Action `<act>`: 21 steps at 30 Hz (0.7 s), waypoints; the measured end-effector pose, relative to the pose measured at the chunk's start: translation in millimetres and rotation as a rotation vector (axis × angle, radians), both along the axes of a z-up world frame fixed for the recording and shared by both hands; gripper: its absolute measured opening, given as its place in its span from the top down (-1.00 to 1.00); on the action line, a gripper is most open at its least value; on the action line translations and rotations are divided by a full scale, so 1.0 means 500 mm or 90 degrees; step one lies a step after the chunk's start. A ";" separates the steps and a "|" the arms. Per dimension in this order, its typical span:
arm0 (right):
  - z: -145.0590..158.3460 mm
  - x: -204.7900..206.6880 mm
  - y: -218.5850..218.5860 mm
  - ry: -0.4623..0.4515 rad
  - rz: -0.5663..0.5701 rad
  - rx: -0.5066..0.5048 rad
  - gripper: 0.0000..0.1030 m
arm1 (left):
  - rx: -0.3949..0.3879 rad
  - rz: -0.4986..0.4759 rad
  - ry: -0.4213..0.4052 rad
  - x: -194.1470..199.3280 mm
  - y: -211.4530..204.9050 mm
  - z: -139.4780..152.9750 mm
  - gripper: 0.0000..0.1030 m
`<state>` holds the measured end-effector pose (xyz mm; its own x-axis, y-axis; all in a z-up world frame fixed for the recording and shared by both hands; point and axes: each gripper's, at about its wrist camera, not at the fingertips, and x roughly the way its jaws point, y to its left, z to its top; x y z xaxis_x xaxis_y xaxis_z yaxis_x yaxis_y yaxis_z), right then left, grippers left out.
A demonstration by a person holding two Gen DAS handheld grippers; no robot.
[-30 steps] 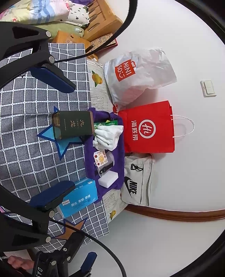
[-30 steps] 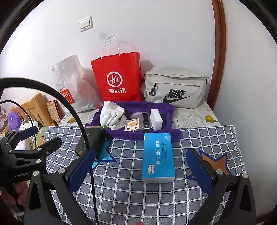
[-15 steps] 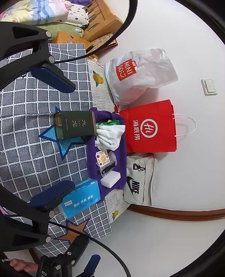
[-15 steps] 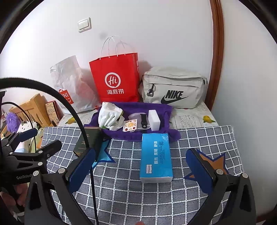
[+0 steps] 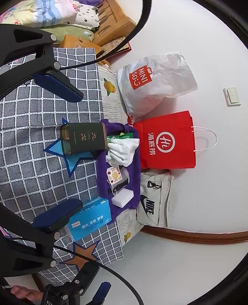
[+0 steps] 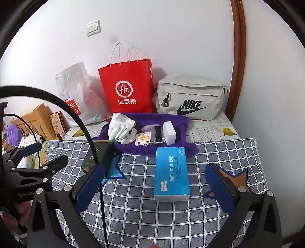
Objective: Organize soft objects
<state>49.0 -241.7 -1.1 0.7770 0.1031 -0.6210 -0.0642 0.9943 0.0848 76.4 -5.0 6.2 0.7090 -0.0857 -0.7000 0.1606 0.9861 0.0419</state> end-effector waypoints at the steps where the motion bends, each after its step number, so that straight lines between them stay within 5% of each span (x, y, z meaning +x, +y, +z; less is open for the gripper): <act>1: 0.000 0.000 0.000 -0.001 0.000 0.000 -1.00 | 0.001 -0.002 0.000 -0.003 0.001 -0.001 -0.98; 21: 0.006 0.000 -0.006 -0.001 -0.006 0.000 -1.00 | 0.006 -0.003 0.001 0.000 0.000 0.000 -0.98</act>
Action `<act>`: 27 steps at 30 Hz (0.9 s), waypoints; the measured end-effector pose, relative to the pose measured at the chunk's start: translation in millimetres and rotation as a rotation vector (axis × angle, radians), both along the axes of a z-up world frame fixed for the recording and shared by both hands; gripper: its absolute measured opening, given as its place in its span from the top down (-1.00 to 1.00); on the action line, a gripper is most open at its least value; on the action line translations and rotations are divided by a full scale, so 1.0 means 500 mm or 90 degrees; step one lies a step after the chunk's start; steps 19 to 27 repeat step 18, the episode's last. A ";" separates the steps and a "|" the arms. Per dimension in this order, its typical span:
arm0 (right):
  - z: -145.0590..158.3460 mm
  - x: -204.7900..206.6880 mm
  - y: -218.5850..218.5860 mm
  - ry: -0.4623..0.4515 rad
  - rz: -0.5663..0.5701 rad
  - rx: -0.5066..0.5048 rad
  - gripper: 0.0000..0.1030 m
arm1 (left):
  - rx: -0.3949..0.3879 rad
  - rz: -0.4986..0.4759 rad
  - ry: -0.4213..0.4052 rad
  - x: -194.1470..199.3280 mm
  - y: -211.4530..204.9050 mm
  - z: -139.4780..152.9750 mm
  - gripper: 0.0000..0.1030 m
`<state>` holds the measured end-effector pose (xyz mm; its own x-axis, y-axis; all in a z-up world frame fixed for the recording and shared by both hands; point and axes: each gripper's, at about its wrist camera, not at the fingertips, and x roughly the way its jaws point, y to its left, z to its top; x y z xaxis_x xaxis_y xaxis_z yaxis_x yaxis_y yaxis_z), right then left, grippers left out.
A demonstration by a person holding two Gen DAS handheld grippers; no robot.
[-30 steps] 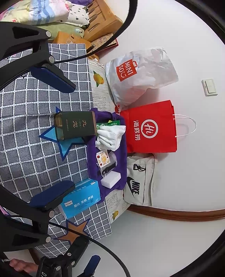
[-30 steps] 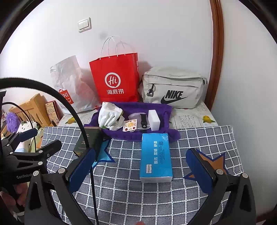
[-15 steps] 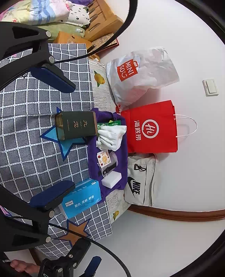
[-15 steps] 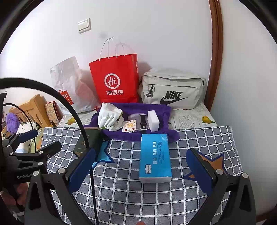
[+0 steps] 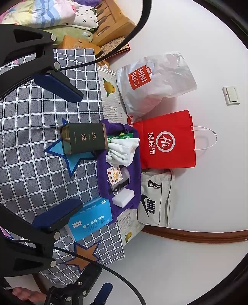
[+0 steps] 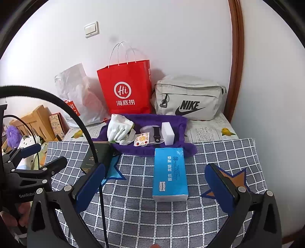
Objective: Organize soft objects
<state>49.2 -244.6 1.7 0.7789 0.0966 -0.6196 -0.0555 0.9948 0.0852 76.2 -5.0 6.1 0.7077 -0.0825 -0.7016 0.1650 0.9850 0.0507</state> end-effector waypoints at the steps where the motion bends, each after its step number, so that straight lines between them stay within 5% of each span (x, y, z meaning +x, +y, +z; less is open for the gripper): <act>1: 0.000 0.000 0.000 0.000 0.001 0.000 -1.00 | 0.000 0.000 0.000 -0.001 0.001 0.000 -0.98; 27: -0.003 -0.001 0.004 0.001 -0.002 0.003 -1.00 | -0.005 -0.001 -0.004 0.006 0.003 0.002 -0.98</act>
